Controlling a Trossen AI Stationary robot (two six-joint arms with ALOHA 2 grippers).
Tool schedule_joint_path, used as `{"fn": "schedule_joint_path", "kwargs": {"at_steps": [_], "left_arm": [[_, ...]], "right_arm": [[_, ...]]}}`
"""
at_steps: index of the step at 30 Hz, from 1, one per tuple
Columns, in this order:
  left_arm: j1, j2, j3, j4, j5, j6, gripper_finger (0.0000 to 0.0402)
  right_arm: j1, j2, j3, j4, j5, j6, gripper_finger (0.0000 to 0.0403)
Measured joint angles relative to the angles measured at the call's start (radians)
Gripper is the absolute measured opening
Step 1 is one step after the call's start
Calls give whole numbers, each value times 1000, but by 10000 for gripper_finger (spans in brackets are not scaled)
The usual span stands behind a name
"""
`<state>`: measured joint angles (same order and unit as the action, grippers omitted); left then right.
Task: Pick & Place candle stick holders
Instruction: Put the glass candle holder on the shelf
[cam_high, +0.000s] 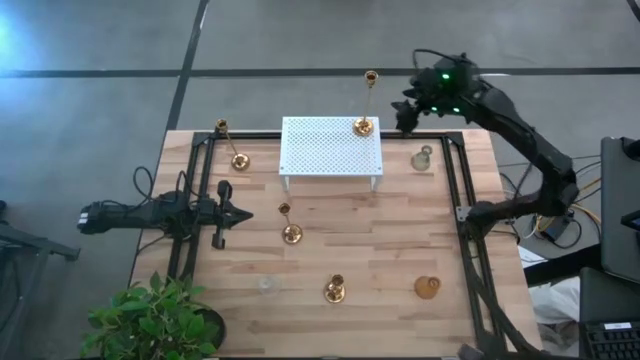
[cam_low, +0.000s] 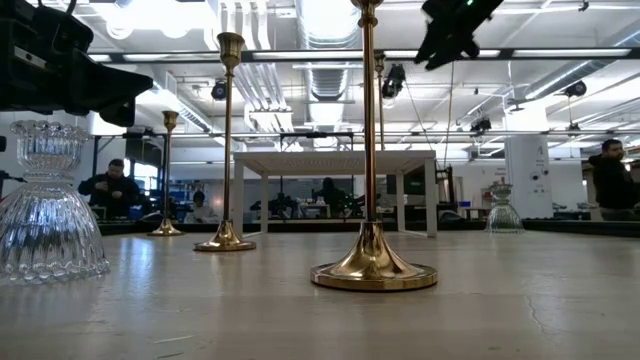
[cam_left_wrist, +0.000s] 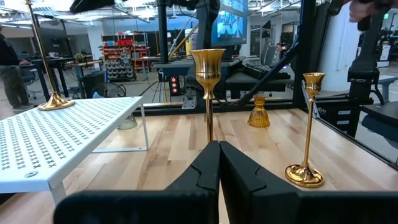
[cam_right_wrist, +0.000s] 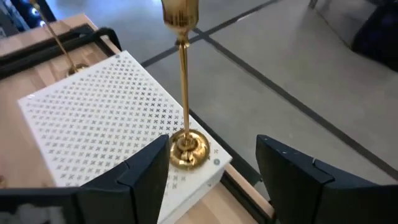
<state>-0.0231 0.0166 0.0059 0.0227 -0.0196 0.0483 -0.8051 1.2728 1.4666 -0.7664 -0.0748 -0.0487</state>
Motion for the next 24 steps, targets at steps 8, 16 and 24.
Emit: {"fn": "schedule_joint_path", "kwargs": {"at_steps": [8, 16, 24], "left_arm": [[0, 0, 0, 0, 0, 0, 14], [0, 0, 0, 0, 0, 0, 14], [0, 0, 0, 0, 0, 0, 14]], "right_arm": [[1, -170, 0, -228, 0, 85, 223], [111, -310, -48, -548, 136, 251, 208], [282, -494, -287, -502, 153, 539, 203]]}}
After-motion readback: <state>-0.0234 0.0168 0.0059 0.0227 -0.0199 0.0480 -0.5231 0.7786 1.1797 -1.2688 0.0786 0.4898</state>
